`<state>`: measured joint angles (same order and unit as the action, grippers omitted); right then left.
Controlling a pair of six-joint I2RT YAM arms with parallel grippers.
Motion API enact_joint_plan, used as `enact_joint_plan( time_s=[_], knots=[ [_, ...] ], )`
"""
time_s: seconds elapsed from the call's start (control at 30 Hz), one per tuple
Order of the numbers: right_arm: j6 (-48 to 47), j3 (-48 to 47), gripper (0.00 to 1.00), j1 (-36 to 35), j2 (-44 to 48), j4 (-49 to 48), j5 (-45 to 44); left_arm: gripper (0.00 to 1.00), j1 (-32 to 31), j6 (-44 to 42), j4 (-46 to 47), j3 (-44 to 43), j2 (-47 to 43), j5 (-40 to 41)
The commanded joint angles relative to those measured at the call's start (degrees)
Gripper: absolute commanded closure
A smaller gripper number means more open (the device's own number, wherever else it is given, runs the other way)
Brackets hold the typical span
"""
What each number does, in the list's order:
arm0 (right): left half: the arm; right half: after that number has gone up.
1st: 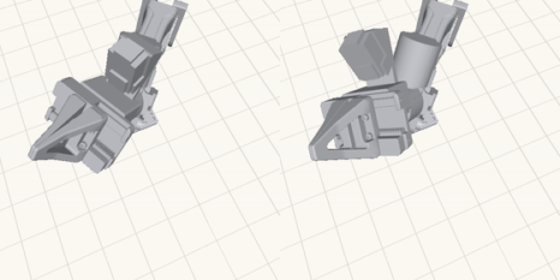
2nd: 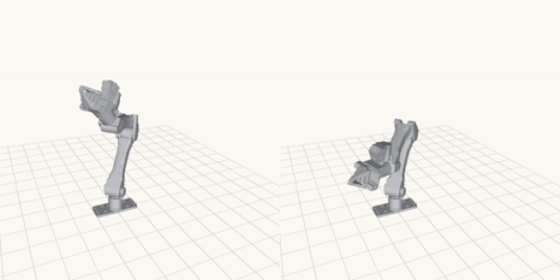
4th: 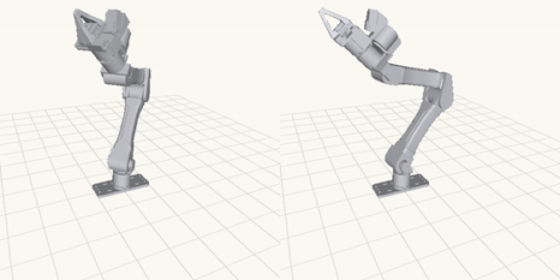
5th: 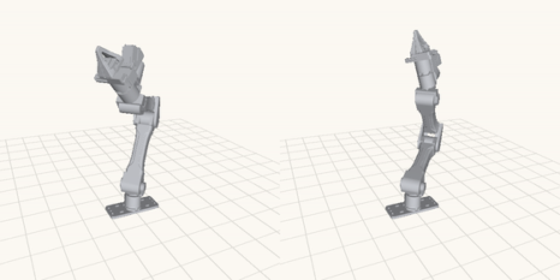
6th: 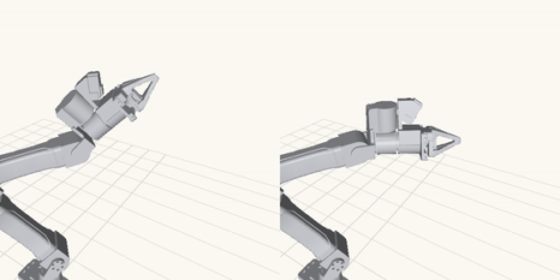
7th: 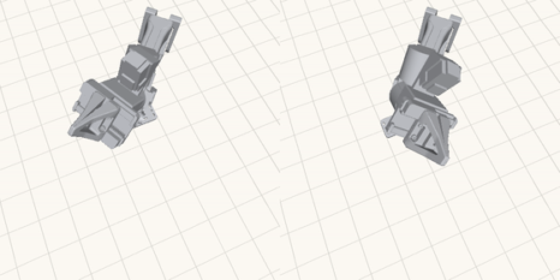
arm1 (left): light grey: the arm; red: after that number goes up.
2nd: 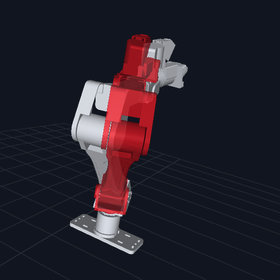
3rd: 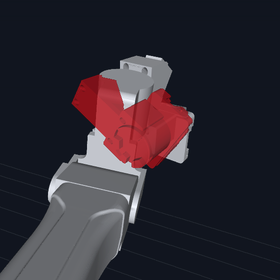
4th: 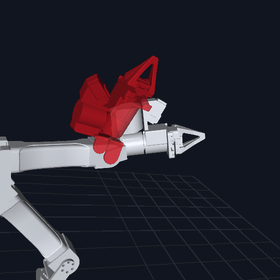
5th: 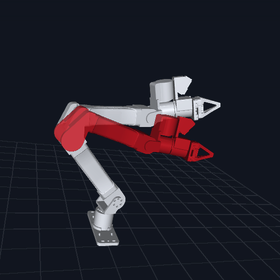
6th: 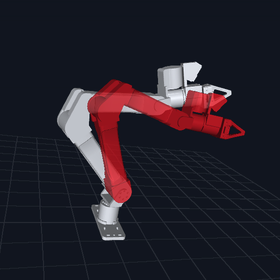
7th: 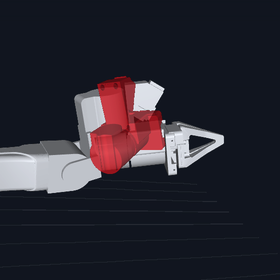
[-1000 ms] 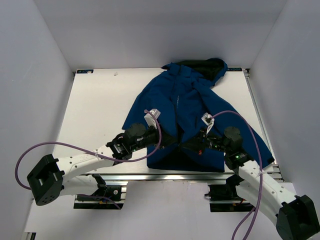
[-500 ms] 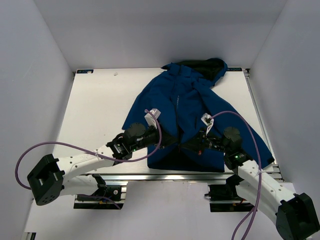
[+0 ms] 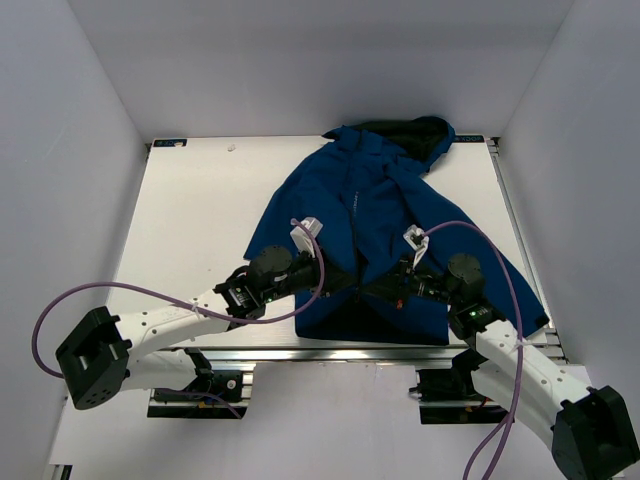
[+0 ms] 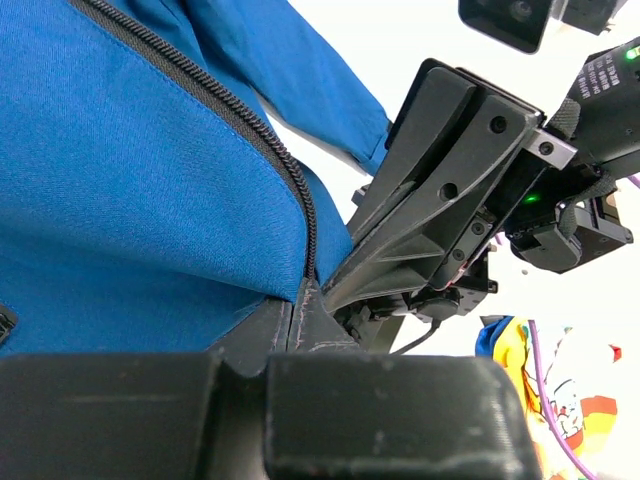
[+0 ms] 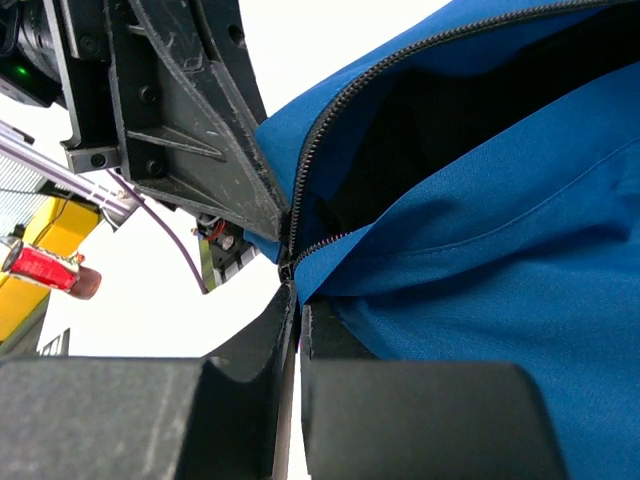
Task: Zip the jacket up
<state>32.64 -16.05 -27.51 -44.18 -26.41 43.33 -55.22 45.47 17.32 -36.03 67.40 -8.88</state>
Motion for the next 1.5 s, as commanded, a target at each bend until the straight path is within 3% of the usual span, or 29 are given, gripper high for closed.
enact_joint_plan(
  time_s=[0.0,0.43,1.1,1.47],
  knots=[
    [1.01,-0.56,1.0,-0.35,0.32,-5.66,-1.32,1.0,-0.24,-0.39,2.63,0.17,-1.39,-1.93],
    [3.92,1.11,1.0,-0.35,3.31,-11.9,-3.52,1.0,-0.24,-0.47,1.66,0.26,-2.0,-1.05],
    [3.05,-0.64,1.0,-0.27,2.79,-10.07,-6.67,1.0,-0.24,-2.23,2.19,0.08,-1.74,-3.24],
    [0.05,-8.9,1.0,2.81,1.56,-4.09,-12.13,1.0,-0.24,-7.5,-7.72,-3.25,1.85,-8.25]
  ],
)
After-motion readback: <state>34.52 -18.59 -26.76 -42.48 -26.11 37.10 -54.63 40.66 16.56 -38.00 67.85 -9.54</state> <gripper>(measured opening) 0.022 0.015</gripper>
